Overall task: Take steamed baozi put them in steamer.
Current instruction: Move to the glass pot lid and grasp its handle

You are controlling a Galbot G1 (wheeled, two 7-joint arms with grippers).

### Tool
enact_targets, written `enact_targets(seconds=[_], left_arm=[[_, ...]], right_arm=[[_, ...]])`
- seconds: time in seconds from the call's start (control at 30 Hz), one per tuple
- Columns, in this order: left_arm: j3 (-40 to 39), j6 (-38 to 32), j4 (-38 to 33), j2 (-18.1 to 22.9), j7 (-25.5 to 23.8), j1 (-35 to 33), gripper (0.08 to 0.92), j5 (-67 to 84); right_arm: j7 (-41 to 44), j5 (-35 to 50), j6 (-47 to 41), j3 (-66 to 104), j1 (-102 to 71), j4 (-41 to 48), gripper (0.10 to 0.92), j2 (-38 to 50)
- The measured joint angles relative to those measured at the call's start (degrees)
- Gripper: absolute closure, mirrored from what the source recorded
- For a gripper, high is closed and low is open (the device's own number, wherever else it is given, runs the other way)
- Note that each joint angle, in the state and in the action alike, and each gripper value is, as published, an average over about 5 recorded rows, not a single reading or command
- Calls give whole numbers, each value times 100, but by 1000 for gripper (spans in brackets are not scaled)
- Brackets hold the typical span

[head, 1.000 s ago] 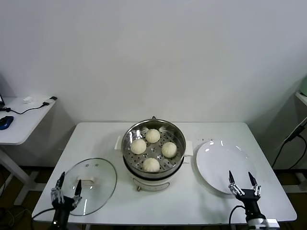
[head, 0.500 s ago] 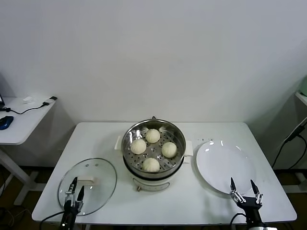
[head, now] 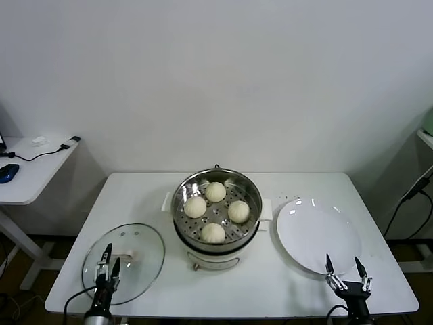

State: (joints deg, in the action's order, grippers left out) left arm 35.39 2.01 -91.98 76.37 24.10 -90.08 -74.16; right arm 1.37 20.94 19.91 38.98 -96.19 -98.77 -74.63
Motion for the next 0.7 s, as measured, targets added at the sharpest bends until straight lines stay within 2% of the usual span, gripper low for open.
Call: enact_targets(seconds=[0.2,0.3,0.7], left_arm=[[-51,119,116,43,-64,170,178,-3],[-68,160,194,62,-83,245,218,-29],[-60,233,525,91,-41,437,562,-73]], right_arm=[[-6,-47,14,-37,29,79,203,-29],[-7,-69,21,-48,46,110,203,-42],[13,-111,82,-100,74,252,203,-60]])
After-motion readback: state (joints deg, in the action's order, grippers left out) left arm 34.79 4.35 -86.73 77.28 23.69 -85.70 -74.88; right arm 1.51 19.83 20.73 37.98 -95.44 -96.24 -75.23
